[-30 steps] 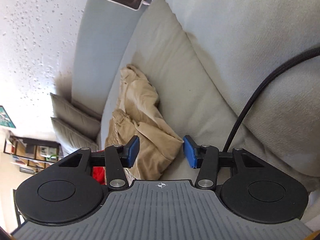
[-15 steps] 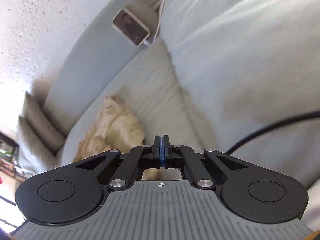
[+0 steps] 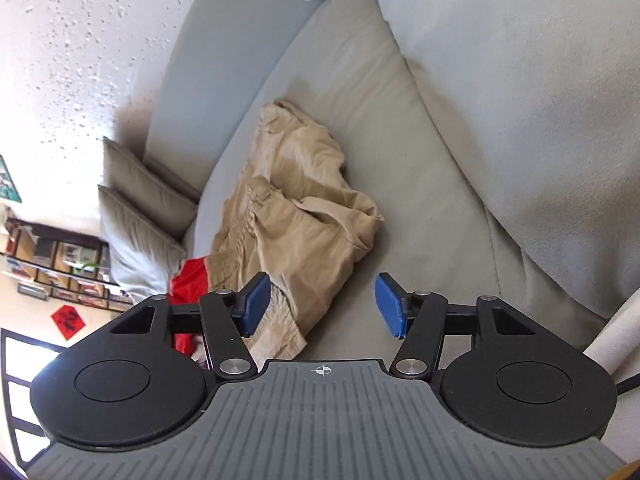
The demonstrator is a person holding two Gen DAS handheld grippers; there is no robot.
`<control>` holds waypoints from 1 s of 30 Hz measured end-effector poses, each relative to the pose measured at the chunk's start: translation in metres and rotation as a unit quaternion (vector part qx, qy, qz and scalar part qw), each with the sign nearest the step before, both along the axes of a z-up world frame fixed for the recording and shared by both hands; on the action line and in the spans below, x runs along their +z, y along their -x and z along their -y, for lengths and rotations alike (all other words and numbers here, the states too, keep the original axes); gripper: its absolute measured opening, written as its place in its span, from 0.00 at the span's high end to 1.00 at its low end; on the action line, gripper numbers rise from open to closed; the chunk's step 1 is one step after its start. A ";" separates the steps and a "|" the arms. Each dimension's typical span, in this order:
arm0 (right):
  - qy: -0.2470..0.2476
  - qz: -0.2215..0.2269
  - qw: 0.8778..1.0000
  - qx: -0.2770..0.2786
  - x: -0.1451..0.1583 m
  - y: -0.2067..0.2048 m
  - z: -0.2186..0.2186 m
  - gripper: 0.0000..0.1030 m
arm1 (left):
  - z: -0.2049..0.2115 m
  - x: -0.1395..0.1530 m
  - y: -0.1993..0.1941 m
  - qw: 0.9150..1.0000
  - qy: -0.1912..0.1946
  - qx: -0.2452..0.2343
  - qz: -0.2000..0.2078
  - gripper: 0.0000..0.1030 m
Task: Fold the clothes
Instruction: 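Hold the trousers with the left tool while the right tool pinches and tugs the fabric, then pinch and smooth the trouser fabric with both tools, then open them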
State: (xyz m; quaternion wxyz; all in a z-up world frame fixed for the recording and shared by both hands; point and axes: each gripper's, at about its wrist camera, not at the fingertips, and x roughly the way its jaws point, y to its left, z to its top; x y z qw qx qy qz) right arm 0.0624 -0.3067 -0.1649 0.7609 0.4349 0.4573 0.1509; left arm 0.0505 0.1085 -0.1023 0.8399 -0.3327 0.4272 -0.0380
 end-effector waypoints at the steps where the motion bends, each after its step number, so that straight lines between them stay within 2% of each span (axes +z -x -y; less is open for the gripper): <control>1: 0.005 0.000 1.000 -0.004 -0.002 -0.001 -0.001 0.42 | 0.001 -0.003 -0.002 1.000 0.001 0.001 0.002 0.32; 4: -0.002 0.003 1.000 -0.019 -0.014 -0.008 -0.001 0.42 | 0.007 -0.008 -0.012 1.000 0.001 0.007 -0.005 0.31; 7: -0.013 0.014 0.999 -0.030 -0.028 -0.022 -0.003 0.49 | 0.018 -0.005 -0.017 1.000 -0.030 -0.007 -0.006 0.29; 10: -0.019 0.037 0.999 -0.017 -0.031 -0.039 -0.014 0.49 | 0.028 0.002 -0.012 0.997 -0.082 -0.015 -0.007 0.44; 12: -0.010 0.042 0.999 0.013 -0.031 -0.050 -0.026 0.49 | 0.035 0.007 -0.011 0.993 -0.117 -0.025 -0.013 0.52; 15: 0.031 0.059 0.997 0.050 -0.023 -0.056 -0.037 0.49 | 0.040 0.013 -0.012 0.990 -0.136 -0.029 -0.022 0.54; 17: 0.035 0.062 0.996 0.056 -0.022 -0.056 -0.037 0.51 | 0.044 0.014 -0.016 0.987 -0.153 -0.037 -0.040 0.55; 21: -0.008 0.046 0.998 0.044 -0.031 -0.057 -0.025 0.52 | 0.049 0.015 -0.019 0.983 -0.167 -0.044 -0.056 0.55; 25: -0.005 0.047 0.998 0.045 -0.031 -0.057 -0.027 0.52 | 0.048 0.009 -0.022 0.983 -0.166 -0.055 -0.060 0.52; 27: -0.001 0.049 0.998 0.045 -0.031 -0.057 -0.028 0.52 | 0.041 0.005 -0.021 0.985 -0.158 -0.050 -0.053 0.38; 29: -0.001 0.048 0.998 0.045 -0.031 -0.055 -0.027 0.52 | 0.033 0.001 -0.018 0.989 -0.139 -0.040 -0.039 0.37; 30: -0.001 0.047 0.998 0.045 -0.030 -0.055 -0.027 0.52 | 0.027 -0.001 -0.015 0.992 -0.121 -0.034 -0.030 0.40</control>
